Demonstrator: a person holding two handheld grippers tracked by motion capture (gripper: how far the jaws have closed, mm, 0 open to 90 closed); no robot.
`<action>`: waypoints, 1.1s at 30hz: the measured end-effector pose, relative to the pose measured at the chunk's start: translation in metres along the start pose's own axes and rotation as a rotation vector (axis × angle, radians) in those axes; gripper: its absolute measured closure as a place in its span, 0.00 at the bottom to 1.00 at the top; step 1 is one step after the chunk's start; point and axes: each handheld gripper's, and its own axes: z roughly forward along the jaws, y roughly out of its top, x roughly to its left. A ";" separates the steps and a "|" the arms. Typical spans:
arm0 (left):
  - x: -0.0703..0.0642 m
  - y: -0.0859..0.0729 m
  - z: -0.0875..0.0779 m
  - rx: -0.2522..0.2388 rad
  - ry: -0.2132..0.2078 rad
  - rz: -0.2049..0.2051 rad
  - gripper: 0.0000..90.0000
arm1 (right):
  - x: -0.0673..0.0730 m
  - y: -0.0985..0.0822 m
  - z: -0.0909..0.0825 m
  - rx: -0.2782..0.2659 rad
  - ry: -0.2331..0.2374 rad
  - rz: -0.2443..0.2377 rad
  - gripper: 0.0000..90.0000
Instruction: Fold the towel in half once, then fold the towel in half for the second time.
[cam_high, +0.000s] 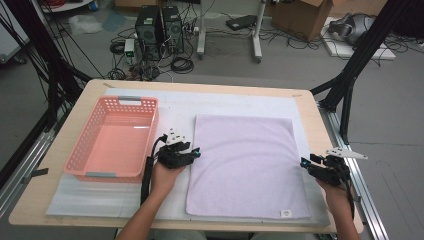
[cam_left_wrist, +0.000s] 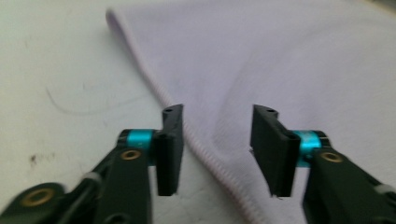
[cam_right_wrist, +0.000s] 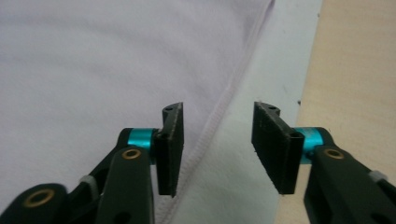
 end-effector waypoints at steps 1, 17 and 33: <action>0.000 0.001 -0.002 -0.022 -0.031 -0.021 0.50 | 0.001 0.001 -0.001 -0.016 0.013 0.006 0.54; 0.001 -0.004 -0.010 -0.151 -0.118 -0.001 0.32 | 0.016 0.008 -0.001 -0.064 0.056 -0.059 0.31; 0.002 -0.004 -0.008 -0.164 -0.091 0.037 0.29 | 0.018 0.005 0.001 -0.036 0.056 -0.067 0.31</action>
